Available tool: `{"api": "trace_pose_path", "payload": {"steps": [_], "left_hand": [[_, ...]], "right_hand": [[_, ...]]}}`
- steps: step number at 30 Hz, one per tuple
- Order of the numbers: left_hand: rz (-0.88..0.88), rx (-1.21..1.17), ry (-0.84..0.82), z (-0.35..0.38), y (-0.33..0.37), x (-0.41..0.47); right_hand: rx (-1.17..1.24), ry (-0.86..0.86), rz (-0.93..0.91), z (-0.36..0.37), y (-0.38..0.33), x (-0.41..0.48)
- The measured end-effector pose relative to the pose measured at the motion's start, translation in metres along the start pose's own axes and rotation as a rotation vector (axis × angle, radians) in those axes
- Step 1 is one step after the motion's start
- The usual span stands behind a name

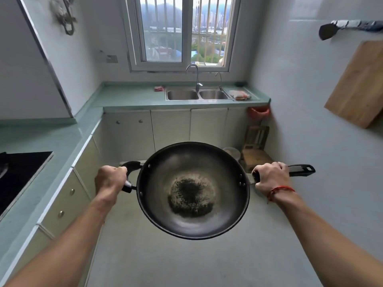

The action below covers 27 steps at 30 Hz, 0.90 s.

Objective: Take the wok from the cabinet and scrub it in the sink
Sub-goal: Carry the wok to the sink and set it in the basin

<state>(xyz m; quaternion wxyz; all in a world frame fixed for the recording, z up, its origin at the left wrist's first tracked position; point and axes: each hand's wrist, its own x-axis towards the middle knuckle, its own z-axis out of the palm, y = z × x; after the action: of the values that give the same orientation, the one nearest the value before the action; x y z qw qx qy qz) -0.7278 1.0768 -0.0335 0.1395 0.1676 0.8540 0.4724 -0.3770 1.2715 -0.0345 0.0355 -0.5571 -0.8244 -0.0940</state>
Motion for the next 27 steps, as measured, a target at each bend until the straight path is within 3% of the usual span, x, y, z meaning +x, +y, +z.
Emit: {"api": "trace_pose_path", "payload": {"steps": [13, 27], "left_hand": [[0.013, 0.007, 0.045, 0.085, 0.035, 0.059], [0.013, 0.002, 0.054, 0.200, 0.094, 0.272]], "right_hand": [[-0.023, 0.015, -0.003, 0.032, 0.028, 0.094], [0.006, 0.064, 0.007, 0.085, -0.031, 0.337]]}}
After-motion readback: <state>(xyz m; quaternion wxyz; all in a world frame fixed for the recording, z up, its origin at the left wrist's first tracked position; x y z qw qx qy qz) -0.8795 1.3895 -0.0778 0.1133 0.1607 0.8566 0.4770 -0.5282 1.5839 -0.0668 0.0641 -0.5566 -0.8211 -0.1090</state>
